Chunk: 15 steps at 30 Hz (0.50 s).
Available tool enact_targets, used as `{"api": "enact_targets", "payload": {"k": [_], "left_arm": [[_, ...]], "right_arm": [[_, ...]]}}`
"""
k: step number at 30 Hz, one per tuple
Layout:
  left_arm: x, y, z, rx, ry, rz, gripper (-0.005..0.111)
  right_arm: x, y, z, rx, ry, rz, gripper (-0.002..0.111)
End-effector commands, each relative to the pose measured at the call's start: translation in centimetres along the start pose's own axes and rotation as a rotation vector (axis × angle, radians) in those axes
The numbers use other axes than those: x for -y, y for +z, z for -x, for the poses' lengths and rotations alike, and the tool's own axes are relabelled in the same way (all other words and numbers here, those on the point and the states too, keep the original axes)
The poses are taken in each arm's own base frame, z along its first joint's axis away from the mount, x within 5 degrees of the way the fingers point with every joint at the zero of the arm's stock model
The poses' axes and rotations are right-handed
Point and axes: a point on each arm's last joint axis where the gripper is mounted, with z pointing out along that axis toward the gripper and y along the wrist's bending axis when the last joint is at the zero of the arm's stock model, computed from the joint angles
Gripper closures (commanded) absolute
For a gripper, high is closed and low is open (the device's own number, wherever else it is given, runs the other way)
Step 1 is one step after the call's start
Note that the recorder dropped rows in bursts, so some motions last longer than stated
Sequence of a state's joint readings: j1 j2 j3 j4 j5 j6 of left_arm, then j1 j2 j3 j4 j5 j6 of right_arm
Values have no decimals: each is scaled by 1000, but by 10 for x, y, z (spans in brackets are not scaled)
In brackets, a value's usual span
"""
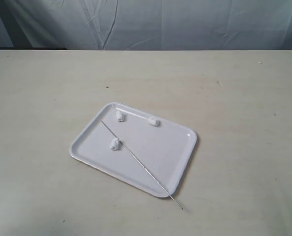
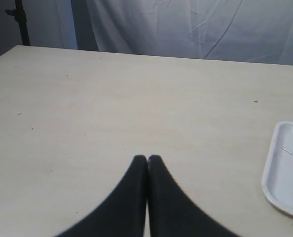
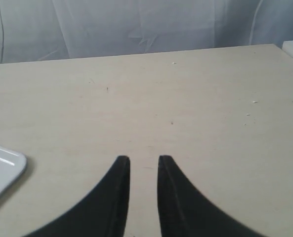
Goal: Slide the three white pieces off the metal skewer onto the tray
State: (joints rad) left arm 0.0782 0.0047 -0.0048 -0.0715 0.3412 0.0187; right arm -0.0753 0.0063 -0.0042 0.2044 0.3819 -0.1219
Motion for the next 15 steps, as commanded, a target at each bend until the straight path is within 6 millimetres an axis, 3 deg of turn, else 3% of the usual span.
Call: {"api": "enact_targets", "payload": {"k": [1, 7, 15], "left_arm": [[-2, 0, 0, 18, 29, 19, 107], [-2, 0, 0, 18, -15, 21, 107], [-2, 0, 0, 18, -24, 19, 107]], "right_arm": [[2, 0, -2, -7, -15, -19, 88], [7, 0, 0, 14, -100, -73, 88], [5, 0, 0, 15, -66, -60, 88]]}}
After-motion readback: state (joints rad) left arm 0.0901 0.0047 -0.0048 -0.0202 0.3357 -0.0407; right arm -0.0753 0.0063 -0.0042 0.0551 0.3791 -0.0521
